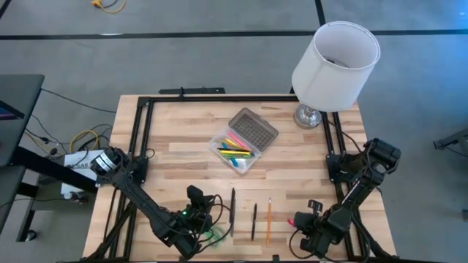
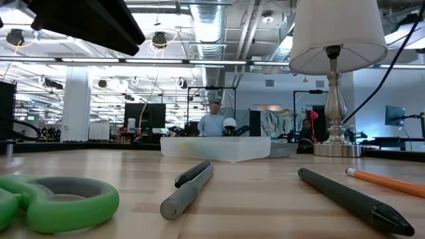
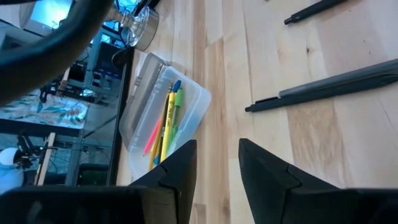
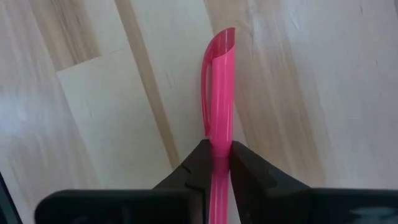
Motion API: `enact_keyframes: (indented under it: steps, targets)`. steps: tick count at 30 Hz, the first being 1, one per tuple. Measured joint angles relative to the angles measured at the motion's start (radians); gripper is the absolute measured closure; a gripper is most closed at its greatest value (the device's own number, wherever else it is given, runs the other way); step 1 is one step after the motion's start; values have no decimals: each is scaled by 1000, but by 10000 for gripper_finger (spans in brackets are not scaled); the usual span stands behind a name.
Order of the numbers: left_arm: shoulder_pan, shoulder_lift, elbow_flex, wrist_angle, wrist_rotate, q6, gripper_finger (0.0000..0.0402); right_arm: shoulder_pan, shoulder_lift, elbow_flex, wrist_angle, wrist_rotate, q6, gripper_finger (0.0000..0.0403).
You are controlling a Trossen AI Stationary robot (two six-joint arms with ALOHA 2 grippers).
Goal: Pick & place school supplies into a supply box
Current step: Put the pink pen into the black supply box
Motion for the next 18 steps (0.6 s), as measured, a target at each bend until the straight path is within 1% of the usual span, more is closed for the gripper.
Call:
enact_keyframes:
  steps: [7, 14, 18]
  targets:
    - [0, 0, 0, -1, 0, -25, 287, -1, 1, 7, -11, 5, -17, 384]
    - [0, 0, 0, -1, 1, -33, 287, -1, 2, 7, -15, 23, -31, 375]
    - [0, 0, 0, -1, 1, -33, 287, -7, 2, 7, -16, 50, -71, 382]
